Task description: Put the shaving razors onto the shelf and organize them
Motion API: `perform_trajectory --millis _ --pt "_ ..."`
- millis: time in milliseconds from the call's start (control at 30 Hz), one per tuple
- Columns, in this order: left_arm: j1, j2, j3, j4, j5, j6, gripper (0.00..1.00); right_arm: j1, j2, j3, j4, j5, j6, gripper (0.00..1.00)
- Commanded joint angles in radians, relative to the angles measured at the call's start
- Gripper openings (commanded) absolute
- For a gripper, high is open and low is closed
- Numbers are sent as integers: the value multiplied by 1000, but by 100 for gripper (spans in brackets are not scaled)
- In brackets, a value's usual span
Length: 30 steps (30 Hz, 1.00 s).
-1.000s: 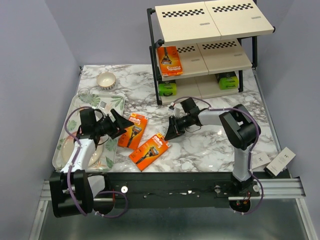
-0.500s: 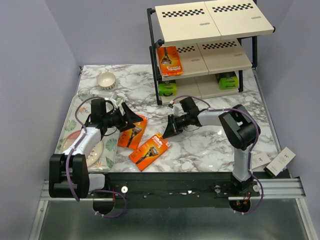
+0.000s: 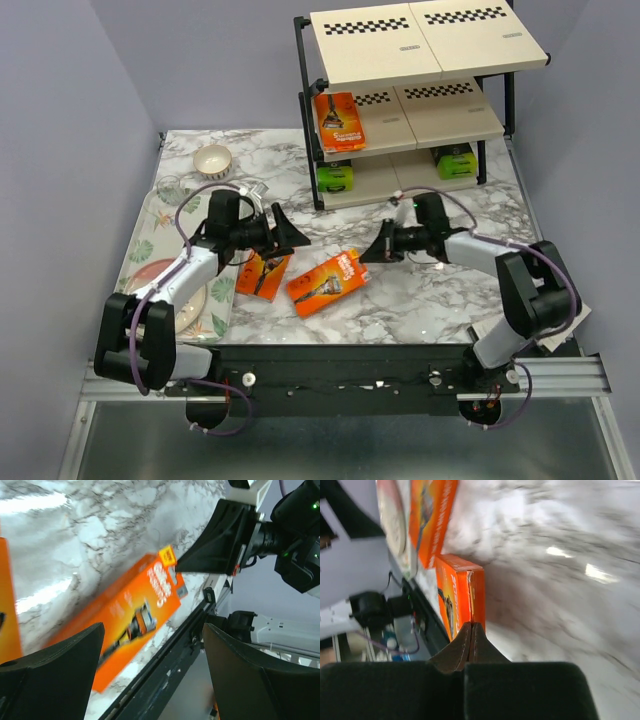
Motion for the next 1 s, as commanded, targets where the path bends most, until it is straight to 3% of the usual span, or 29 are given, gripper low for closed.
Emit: perform_trajectory --millis 0,200,267,367,567,700,967 --pt "-103 57 21 122 -18 -101 88 -194 -132 -129 -90 101 45 1" --pt "-232 215 5 393 9 -317 89 -392 -243 -263 -124 193 154 1" --pt "-252 307 -5 524 -33 -453 89 -393 -270 -326 -135 227 246 1" --pt "-311 378 18 571 -86 -525 89 -393 -336 -377 -169 251 352 1" --pt "-502 353 87 460 -273 -572 88 -430 -409 -384 -264 296 433 1" --pt "-513 360 118 305 -299 -572 87 -457 -396 -364 -215 287 455 1" --pt "-533 340 92 220 -334 -591 88 -485 -391 -323 -201 294 469 1"
